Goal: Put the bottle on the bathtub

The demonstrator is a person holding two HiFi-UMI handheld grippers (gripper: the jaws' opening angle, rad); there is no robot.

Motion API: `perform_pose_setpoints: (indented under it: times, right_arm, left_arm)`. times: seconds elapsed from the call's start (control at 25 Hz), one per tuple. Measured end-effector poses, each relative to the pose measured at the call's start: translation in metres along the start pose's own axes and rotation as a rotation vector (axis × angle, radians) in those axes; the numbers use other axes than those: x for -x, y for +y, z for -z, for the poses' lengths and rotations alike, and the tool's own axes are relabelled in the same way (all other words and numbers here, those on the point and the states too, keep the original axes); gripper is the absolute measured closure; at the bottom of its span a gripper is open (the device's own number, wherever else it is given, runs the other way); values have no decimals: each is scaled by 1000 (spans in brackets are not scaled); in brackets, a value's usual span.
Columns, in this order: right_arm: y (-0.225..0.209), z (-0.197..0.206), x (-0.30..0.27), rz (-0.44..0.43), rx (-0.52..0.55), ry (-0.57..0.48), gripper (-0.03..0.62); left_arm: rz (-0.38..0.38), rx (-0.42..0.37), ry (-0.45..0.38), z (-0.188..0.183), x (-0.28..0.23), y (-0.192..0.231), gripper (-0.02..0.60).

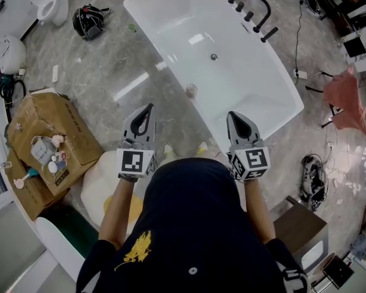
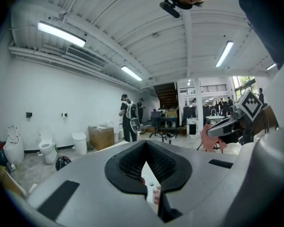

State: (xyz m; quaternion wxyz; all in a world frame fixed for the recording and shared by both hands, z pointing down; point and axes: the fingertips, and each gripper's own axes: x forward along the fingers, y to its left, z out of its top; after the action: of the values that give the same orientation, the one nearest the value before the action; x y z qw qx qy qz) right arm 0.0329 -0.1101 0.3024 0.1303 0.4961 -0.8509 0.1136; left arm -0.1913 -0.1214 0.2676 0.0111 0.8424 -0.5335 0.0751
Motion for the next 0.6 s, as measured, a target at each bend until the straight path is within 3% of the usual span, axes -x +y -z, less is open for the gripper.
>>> perform_pose_setpoints:
  times: [0.6]
  right_arm:
    - [-15, -11, 10, 82, 60, 9, 592]
  left_arm:
    - [25, -12, 25, 13, 23, 18, 565]
